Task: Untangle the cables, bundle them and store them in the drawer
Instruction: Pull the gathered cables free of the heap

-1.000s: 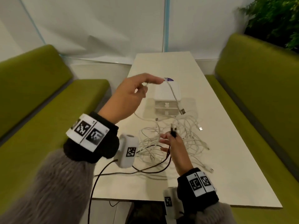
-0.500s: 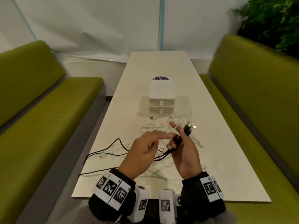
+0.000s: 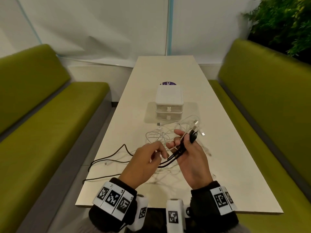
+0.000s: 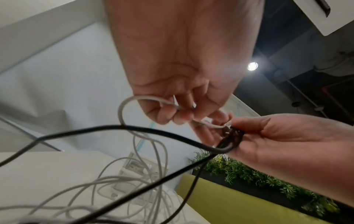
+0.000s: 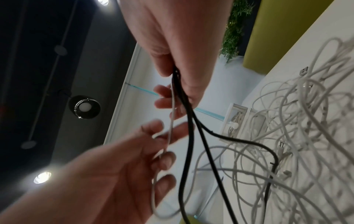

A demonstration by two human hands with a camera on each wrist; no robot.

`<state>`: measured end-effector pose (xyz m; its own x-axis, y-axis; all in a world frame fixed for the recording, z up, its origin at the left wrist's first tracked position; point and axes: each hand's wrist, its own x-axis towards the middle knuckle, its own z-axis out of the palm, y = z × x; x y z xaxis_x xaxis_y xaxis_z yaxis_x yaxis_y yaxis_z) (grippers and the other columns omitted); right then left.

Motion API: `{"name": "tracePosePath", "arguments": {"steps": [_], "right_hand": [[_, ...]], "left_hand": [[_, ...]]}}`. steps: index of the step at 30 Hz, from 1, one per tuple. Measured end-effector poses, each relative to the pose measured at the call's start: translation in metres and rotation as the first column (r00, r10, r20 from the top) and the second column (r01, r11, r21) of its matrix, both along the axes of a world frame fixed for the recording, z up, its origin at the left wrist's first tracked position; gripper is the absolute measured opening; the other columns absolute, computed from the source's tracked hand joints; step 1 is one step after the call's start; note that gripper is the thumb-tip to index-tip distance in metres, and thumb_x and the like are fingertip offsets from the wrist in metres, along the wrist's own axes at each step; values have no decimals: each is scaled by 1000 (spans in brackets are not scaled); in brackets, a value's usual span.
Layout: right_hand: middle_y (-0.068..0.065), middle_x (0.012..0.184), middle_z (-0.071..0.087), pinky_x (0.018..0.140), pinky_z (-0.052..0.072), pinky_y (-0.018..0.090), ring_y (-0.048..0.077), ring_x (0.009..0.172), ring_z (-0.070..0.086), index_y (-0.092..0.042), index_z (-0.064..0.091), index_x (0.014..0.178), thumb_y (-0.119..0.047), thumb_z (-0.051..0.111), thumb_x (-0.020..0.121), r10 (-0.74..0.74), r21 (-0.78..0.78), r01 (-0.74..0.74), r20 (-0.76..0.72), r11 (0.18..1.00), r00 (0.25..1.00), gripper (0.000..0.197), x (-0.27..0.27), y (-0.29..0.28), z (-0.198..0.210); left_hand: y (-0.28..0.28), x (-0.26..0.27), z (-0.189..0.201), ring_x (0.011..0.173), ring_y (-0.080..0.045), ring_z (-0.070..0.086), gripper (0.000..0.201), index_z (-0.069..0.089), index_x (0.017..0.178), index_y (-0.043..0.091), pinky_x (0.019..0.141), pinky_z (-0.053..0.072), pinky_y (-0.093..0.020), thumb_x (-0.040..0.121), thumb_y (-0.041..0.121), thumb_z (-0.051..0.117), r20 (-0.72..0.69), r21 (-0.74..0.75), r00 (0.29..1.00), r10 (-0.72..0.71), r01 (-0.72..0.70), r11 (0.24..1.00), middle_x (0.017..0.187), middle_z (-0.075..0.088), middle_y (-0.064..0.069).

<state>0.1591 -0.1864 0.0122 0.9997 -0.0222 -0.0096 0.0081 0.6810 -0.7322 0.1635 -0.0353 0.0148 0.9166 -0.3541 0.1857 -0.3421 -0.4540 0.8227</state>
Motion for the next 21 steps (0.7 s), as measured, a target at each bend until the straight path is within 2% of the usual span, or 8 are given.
{"name": "tracePosePath", "arguments": {"steps": [3,6,9,12,14,15,18,21], "right_hand": [[-3,62,41,70,47,26,11,58,44,-7,59,96,-28,42,95,-62,-18,62,-23,998,998,27,-2,5,2],[-3,59,37,65,45,27,12,53,38,-10,53,85,-25,40,99,-142,104,147,-50,984,989,25,-1,-1,4],[-2,58,37,62,47,26,12,53,37,-13,51,82,-27,39,100,-181,183,188,-55,965,982,26,0,-9,6],[-4,56,32,52,42,22,10,49,32,-13,50,79,-28,40,99,-220,183,231,-78,956,972,27,0,-10,6],[-5,55,30,48,37,21,10,48,28,-14,49,78,-28,40,100,-250,136,261,-92,956,964,28,-1,-8,5],[-6,54,30,46,35,20,9,48,28,-15,49,78,-28,39,101,-275,114,285,-100,952,956,28,-1,-9,5],[-8,51,36,44,34,18,8,45,33,-17,49,77,-29,39,102,-404,53,411,-101,910,909,29,-1,-24,11],[-9,51,39,48,38,18,8,47,37,-20,50,76,-27,39,103,-534,-6,535,-67,845,843,29,-4,-48,15]], "left_hand": [[-4,3,-1,74,-1,57,31,42,97,35,65,41,-20,92,5,42,6,65,1000,-24,24,998,96,66,11],[3,6,-10,73,2,55,22,45,109,34,64,39,-16,97,16,42,-2,160,999,-44,44,986,89,64,9],[15,9,-21,86,-4,56,17,58,100,25,76,43,-17,99,20,42,35,168,996,-82,75,983,94,61,5],[27,19,-31,85,4,49,20,63,100,13,73,36,-7,94,26,49,191,209,981,-47,7,978,98,50,4],[35,31,-33,83,8,49,13,64,99,12,73,35,-5,93,20,55,226,228,974,-19,-34,973,101,46,3],[39,38,-33,81,5,50,11,65,99,15,74,36,-8,92,15,56,223,245,975,-7,-49,968,101,45,4],[56,63,-28,73,-8,51,22,65,94,21,81,45,-34,88,3,53,211,332,970,118,-185,925,99,46,6],[78,83,-15,79,-17,53,20,66,95,18,86,46,-38,90,3,54,181,358,965,188,-242,902,100,51,-1]]}}
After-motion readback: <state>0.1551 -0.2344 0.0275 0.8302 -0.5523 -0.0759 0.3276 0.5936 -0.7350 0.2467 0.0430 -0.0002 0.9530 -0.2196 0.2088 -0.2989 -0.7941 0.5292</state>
